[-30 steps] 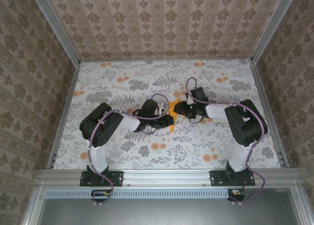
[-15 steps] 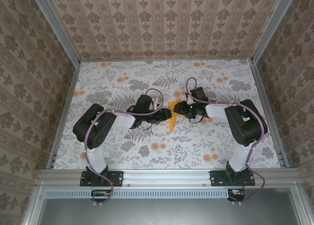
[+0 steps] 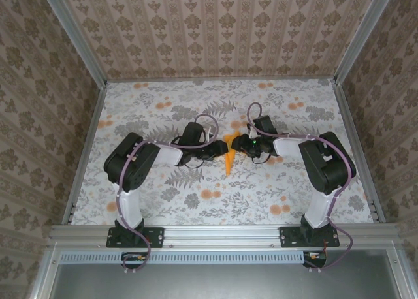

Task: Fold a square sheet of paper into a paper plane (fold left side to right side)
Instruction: Fold the wing for the fifth time at the center of the table.

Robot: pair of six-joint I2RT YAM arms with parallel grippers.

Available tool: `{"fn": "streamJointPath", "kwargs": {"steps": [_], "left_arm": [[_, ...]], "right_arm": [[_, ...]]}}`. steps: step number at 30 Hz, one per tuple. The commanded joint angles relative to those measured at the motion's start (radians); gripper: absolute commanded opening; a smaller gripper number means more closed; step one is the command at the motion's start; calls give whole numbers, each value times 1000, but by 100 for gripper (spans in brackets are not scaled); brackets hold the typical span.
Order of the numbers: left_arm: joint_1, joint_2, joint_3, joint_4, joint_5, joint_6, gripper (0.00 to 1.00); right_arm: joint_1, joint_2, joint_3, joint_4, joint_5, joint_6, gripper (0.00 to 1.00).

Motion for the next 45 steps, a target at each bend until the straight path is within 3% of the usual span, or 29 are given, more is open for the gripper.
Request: {"fn": "streamJointPath", "kwargs": {"steps": [1,6,8,14,20,32,45], "left_arm": [[8,26,39,7,19,0,31],[17,46,50,5,16,20,4],[23,48,52,0,19,35,0],[30,55,85,-65,57,112,0],[33,60,86,-69,62,120,0],[33,60,86,-70,62,120,0],[33,62,89,-73,62,120,0]], "right_arm": [[15,53,8,-48,40,-8,46],[15,42,10,-45,26,-11,47],[10,20,16,-48,19,-18,48],[-20,-57,53,-65,-8,-27,56],[-33,-33,93,-52,11,21,65],[-33,80,205,-92,25,43,66],[-28,103,214,-118,41,34,66]]}}
